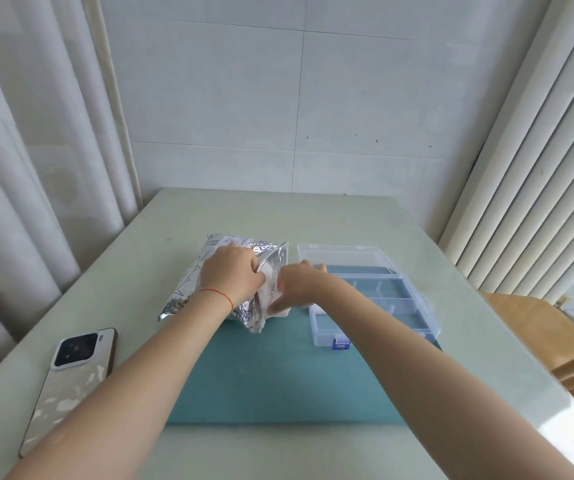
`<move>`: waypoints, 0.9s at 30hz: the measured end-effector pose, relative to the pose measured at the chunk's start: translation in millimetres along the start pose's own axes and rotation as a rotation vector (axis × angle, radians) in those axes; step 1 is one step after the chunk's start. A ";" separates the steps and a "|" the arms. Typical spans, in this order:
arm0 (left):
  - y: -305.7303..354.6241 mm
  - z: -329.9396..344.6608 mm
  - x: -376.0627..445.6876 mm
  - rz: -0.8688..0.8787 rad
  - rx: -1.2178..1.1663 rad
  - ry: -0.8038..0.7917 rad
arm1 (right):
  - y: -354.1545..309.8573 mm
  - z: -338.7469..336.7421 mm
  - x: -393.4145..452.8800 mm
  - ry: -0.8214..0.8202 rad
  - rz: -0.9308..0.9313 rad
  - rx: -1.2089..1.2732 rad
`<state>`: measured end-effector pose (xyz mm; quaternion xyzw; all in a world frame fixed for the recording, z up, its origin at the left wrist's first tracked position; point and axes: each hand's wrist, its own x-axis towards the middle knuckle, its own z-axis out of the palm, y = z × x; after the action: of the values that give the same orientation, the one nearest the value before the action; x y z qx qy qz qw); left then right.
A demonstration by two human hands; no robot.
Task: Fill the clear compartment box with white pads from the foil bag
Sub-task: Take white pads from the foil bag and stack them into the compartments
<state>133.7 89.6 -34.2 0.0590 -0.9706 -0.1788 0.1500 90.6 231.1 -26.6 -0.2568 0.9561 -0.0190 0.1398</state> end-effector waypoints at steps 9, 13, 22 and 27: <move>3.6 -6.0 7.9 -0.050 -0.005 -0.082 | 17.1 -20.3 -5.1 0.213 -0.037 0.315; 21.1 -11.3 10.0 0.062 -0.230 -0.113 | 29.7 -43.5 -19.0 0.245 -0.110 0.576; 35.2 -21.7 8.1 -0.074 -0.793 -0.178 | 27.3 -55.1 -20.3 0.171 -0.147 0.710; 15.7 -9.3 14.1 -0.151 -0.672 0.084 | 27.9 -38.2 7.5 0.379 -0.065 0.411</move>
<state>122.3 98.7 -16.4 0.0851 -0.8434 -0.4964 0.1870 60.3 250.3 5.2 -0.2453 0.9326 -0.2647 0.0071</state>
